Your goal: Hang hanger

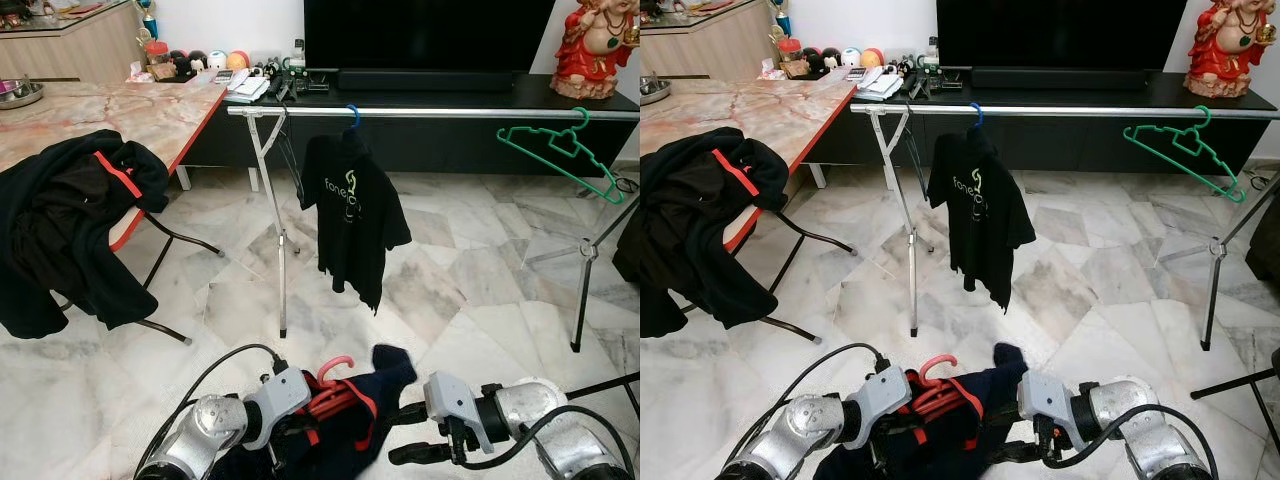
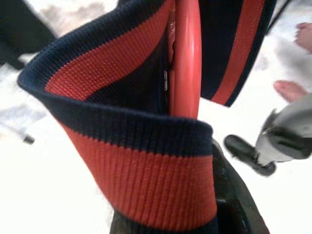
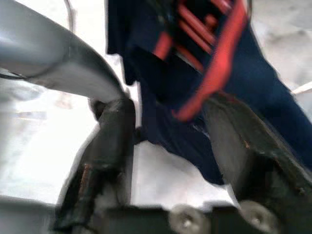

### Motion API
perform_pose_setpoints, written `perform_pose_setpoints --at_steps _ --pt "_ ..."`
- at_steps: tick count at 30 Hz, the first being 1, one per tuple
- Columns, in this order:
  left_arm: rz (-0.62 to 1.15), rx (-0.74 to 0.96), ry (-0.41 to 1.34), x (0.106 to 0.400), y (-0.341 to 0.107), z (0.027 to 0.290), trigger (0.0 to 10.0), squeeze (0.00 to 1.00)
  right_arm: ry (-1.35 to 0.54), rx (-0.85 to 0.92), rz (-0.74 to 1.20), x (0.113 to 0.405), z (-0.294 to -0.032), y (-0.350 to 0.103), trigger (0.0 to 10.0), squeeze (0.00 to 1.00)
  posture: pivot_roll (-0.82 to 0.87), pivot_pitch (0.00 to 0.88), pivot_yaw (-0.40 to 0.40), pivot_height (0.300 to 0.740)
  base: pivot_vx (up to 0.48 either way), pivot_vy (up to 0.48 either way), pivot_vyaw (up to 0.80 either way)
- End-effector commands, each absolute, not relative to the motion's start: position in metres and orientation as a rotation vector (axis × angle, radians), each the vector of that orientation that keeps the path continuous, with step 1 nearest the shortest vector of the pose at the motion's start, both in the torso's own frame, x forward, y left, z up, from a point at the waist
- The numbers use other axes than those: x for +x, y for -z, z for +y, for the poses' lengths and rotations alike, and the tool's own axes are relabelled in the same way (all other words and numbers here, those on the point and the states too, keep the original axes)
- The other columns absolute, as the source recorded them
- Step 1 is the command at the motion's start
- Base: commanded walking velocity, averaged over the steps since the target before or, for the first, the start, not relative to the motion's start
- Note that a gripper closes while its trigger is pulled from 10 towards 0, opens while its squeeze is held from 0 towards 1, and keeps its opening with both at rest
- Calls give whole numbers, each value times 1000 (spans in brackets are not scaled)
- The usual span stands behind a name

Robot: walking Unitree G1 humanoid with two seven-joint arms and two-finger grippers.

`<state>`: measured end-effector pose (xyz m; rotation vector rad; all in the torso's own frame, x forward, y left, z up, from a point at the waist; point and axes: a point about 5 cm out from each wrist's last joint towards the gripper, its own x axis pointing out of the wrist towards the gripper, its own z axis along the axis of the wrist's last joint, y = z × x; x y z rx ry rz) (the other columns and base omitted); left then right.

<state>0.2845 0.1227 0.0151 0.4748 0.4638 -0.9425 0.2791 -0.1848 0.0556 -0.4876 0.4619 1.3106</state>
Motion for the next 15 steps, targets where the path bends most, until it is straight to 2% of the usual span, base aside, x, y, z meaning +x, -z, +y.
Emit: perform_pose_setpoints --at_steps 1,3,4,5,6,7,8,11,12,15 --pt "442 491 877 291 -18 124 0 0 -1184 -541 433 290 -190 -58 10000 0 14 77 5 740 0 0 0" --pt "454 443 760 293 -13 128 0 0 -953 -511 417 302 -199 -56 10000 0 11 73 5 740 0 0 0" --pt "458 393 582 298 -11 136 1020 0 -738 -445 408 308 -208 -52 10000 0 11 69 8 740 0 0 0" --pt "460 379 527 299 -10 138 1020 0 -681 -429 406 310 -210 -50 10000 0 11 69 8 740 0 0 0" --pt "465 357 497 299 -9 139 8353 0 -615 -398 406 310 -213 -48 10000 0 9 68 8 740 0 0 0" --pt "468 345 487 299 -8 140 8353 0 -578 -379 407 309 -215 -46 10000 0 6 67 7 740 0 0 0" --pt "467 321 441 297 -6 142 10000 0 -404 -257 427 305 -225 -35 10000 0 5 62 5 740 0 0 0" --pt "434 262 355 295 -5 145 10000 0 -91 -43 515 279 -237 -1 10000 0 9 48 17 740 0 0 0" --pt "434 262 355 295 -5 145 10000 0 -91 -43 515 279 -237 -1 10000 0 9 48 17 740 0 0 0" --pt "396 223 287 291 -6 155 10000 0 113 66 645 241 -239 34 10000 0 13 26 39 740 0 0 0"
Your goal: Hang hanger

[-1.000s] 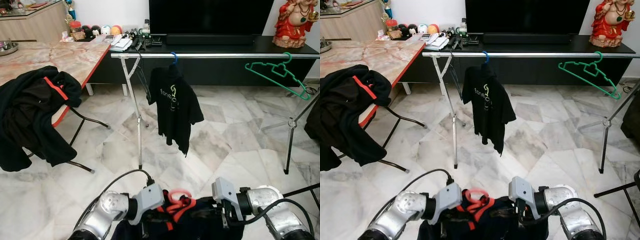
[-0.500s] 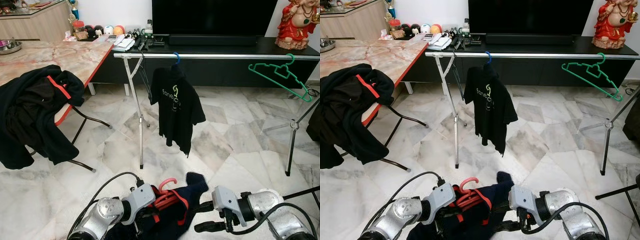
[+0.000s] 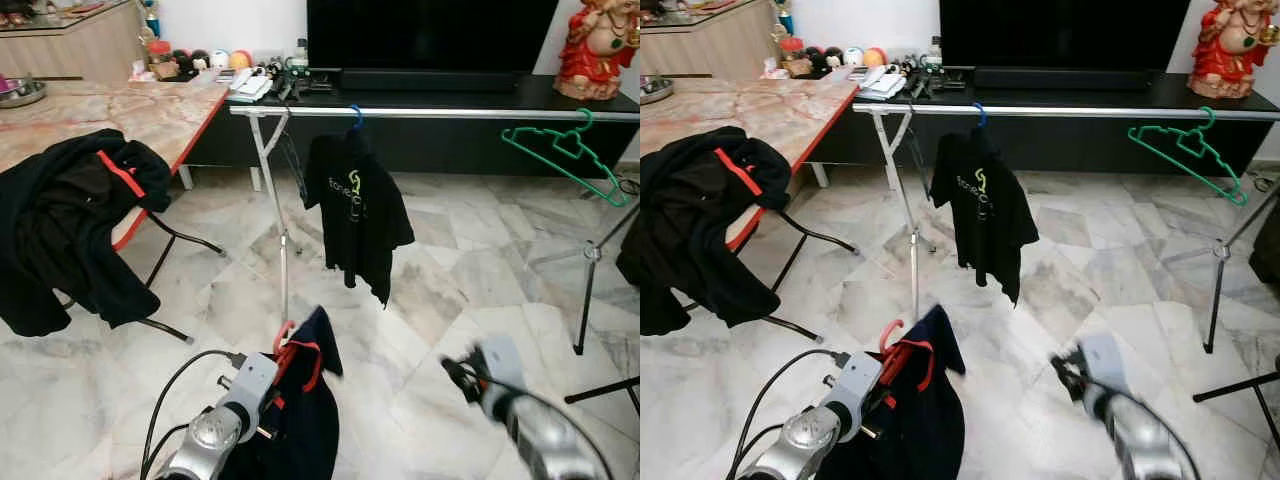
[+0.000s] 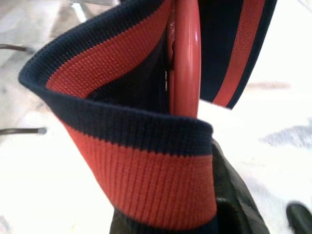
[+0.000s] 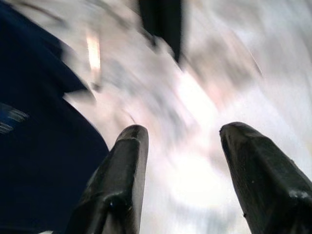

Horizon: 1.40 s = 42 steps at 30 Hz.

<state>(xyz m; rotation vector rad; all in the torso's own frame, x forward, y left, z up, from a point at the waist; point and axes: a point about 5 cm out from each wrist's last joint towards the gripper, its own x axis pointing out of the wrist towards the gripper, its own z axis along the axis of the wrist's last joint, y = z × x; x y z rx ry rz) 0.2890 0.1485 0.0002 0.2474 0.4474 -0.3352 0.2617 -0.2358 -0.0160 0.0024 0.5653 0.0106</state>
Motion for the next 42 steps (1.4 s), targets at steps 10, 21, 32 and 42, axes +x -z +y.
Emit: perform_pose_setpoints --at_steps 10,21,32,42 --pt "356 123 121 249 10 193 10000 0 291 155 878 156 -228 86 10000 0 -7 0 70 740 0 0 0" --pt "358 71 90 231 13 195 10000 0 313 152 896 145 -226 91 10000 0 -9 0 74 740 23 0 0" --pt "388 56 98 210 16 195 10000 0 267 124 861 157 -221 86 10000 0 -5 0 73 740 326 0 0" --pt "383 54 96 212 12 191 10000 0 244 111 876 151 -219 89 10000 0 2 0 75 740 376 0 0"
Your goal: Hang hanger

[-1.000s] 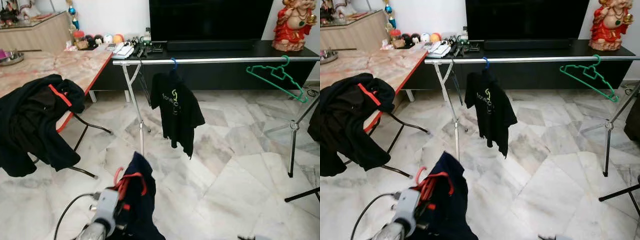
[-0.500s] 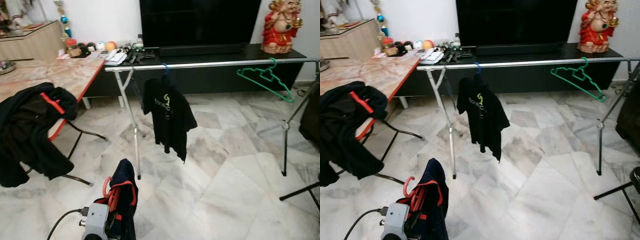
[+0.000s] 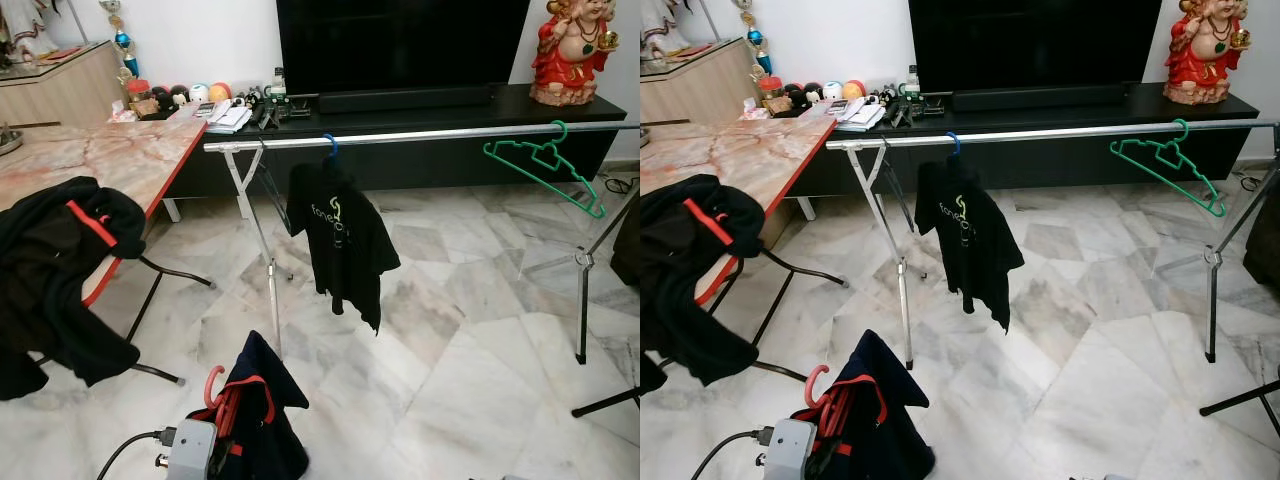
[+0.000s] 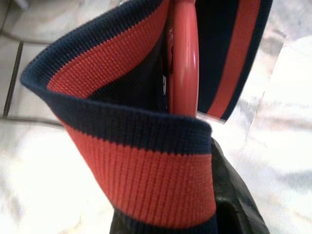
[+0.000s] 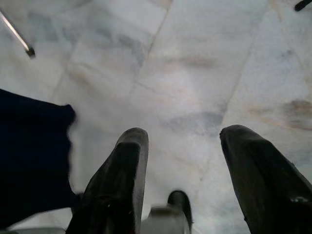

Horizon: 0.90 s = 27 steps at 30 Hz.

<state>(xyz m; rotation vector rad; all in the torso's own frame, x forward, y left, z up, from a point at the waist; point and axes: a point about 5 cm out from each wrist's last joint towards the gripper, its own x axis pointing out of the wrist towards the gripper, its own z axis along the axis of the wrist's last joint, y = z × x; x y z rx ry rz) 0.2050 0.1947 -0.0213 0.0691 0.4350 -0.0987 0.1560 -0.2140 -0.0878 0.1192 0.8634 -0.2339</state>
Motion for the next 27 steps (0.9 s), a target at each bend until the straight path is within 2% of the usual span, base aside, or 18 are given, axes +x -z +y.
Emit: perform_pose_setpoints --at_steps 1,24,27 --pt "382 53 94 213 11 191 10000 0 243 111 876 151 -219 89 10000 0 5 0 75 740 480 0 0" --pt "395 13 31 210 8 203 10000 0 175 72 880 156 -213 88 10000 0 10 0 78 740 480 0 0" --pt "446 -69 -25 210 14 209 10000 0 174 71 878 156 -212 88 10000 0 11 0 78 740 0 0 0"
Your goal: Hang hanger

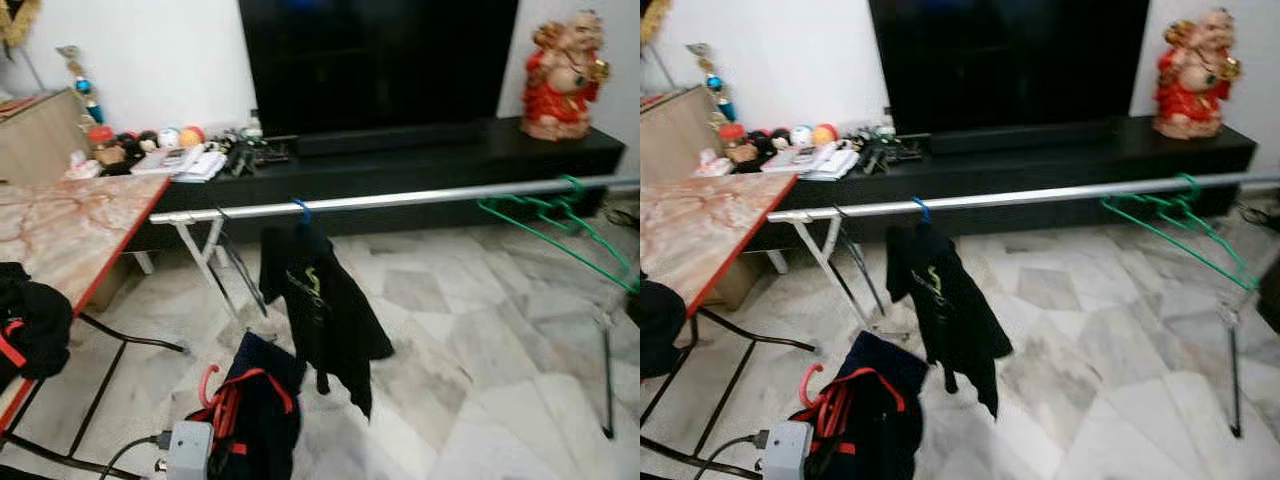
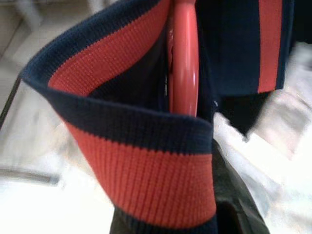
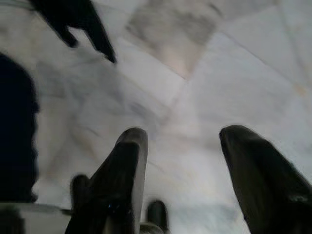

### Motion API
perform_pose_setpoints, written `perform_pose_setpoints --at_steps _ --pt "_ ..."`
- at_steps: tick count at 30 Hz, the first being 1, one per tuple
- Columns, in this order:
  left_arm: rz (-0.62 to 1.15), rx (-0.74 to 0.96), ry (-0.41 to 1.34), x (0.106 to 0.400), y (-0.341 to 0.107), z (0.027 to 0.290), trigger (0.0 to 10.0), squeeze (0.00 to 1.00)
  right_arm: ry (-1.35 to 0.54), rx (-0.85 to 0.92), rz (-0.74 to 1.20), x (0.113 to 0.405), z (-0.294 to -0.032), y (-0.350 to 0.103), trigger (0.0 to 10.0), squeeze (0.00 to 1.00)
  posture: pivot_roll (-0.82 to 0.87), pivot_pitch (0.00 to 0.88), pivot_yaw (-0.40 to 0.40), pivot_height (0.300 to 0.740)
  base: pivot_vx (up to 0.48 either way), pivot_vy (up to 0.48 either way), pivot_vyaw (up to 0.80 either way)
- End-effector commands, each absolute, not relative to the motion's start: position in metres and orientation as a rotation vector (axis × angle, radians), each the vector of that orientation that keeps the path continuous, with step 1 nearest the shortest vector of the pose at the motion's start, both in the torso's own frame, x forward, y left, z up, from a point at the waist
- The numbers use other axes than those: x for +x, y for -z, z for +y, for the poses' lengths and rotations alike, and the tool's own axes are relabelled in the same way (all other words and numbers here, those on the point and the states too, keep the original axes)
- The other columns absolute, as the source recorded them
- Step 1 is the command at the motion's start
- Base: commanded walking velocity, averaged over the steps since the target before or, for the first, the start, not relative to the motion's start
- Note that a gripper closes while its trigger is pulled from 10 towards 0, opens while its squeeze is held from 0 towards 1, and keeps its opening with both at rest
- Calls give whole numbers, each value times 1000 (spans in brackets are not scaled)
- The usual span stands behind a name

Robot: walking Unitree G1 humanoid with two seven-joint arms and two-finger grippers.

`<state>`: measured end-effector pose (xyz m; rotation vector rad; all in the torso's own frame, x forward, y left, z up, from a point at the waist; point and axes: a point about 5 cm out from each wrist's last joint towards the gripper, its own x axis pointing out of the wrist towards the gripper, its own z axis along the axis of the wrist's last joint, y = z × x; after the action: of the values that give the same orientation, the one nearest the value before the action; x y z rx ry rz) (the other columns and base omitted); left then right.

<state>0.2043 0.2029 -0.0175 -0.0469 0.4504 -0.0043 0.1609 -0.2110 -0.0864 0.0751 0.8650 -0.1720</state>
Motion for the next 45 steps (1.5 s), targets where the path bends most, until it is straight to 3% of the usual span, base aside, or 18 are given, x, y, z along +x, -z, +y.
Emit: perform_pose_setpoints --at_steps 1,3,6,12,16,45 --pt "452 -79 -31 210 15 209 10000 0 173 71 878 156 -212 88 10000 0 11 0 78 740 0 0 0" --pt "440 -223 -158 211 15 222 10000 0 168 68 878 157 -211 88 10000 0 8 0 80 740 0 0 0" --pt "423 -230 -183 212 12 227 10000 0 166 65 878 157 -211 88 10000 0 10 0 80 740 0 0 0" --pt "457 144 74 202 17 212 10000 0 141 36 892 156 -210 89 10000 0 11 0 83 740 0 -110 0" --pt "466 40 37 200 20 206 10000 0 137 36 897 155 -209 89 10000 0 12 0 81 740 0 -432 0" --pt "434 36 26 208 14 206 10000 0 132 32 910 155 -208 90 10000 0 19 4 87 740 0 -438 0"
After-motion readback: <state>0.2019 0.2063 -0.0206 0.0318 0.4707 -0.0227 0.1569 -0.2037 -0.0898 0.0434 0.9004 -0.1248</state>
